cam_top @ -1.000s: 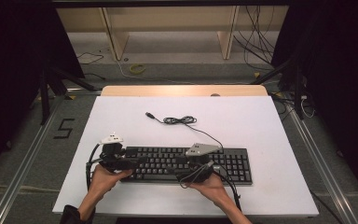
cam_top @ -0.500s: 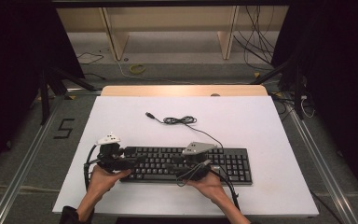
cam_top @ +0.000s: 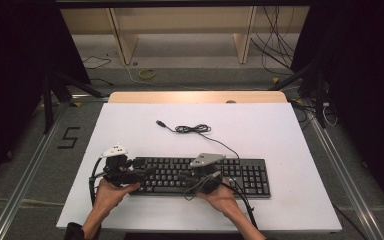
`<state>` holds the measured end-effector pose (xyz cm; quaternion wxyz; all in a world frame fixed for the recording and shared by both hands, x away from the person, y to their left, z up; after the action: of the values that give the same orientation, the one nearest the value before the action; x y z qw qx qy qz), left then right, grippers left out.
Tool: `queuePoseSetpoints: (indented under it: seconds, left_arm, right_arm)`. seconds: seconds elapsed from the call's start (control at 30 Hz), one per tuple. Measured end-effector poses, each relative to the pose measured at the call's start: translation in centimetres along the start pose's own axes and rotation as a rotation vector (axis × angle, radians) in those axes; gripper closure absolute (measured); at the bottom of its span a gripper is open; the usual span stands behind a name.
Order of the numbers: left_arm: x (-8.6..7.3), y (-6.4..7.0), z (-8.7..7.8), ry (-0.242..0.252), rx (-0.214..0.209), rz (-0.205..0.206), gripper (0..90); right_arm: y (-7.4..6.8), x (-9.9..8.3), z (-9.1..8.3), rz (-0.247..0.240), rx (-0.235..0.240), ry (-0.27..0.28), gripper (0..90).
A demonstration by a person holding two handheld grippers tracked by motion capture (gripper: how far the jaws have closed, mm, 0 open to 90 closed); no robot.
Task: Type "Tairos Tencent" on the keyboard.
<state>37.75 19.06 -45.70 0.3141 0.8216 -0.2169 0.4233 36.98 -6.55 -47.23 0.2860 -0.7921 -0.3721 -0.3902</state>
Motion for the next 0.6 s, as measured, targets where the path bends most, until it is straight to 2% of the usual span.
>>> queuePoseSetpoints:
  seconds: [0.23,0.6]
  left_arm:
    - [-0.2,0.1,-0.2,0.015,-0.017,0.004,33.4]
    - [-0.6,0.3,-0.5,0.024,-0.019,0.008,33.3]
  right_arm:
    - [-0.1,-0.2,0.9,-0.003,0.008,-0.027,89.6]
    - [-0.2,-0.6,1.9,-0.016,0.003,-0.067,90.0]
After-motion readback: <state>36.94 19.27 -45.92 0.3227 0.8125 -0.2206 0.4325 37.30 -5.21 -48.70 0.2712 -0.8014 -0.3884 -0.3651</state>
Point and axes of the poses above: each handheld gripper's, and its own axes: z roughly forward along the jaws, x roughly out of its top, y roughly to its right, the point moved 2 cm from there along z, roughly forward along the jaws, and after that the axes turned 4 degrees about y, right-handed, at the moved point
